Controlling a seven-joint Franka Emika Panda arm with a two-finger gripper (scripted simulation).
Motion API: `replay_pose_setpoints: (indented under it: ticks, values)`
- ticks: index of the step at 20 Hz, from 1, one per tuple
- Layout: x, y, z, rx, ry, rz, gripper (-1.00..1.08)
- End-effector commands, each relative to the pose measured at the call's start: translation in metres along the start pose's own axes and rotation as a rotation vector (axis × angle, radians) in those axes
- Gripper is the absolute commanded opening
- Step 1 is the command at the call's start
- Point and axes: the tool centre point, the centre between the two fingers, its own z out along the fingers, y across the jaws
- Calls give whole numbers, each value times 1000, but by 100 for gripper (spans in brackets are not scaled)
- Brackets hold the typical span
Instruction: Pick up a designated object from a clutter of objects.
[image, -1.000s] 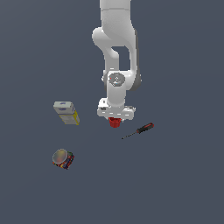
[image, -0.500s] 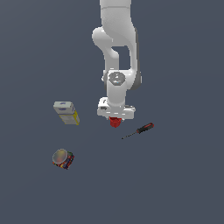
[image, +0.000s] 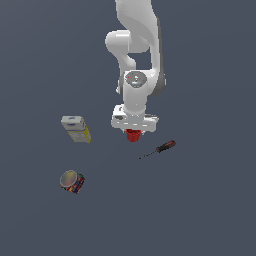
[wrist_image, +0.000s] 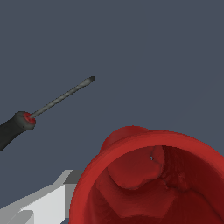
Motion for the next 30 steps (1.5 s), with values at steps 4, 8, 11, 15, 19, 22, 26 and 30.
replay_pose_setpoints:
  ticks: [4,8,11,15,19,22,26,30]
  values:
    - [6,-7,-44,0,2,0,-100]
    - [11,-12,-81,0,2,0,-100]
    - [14,-17,-108,0,2,0,-100]
    - [19,-22,-145,0,2,0,-100]
    - [24,-28,-183,0,2,0,-100]
    - [29,-33,-212,0,2,0,-100]
    - [35,-39,-251,0,1,0,-100]
    - [42,-46,-287,0,1,0,-100]
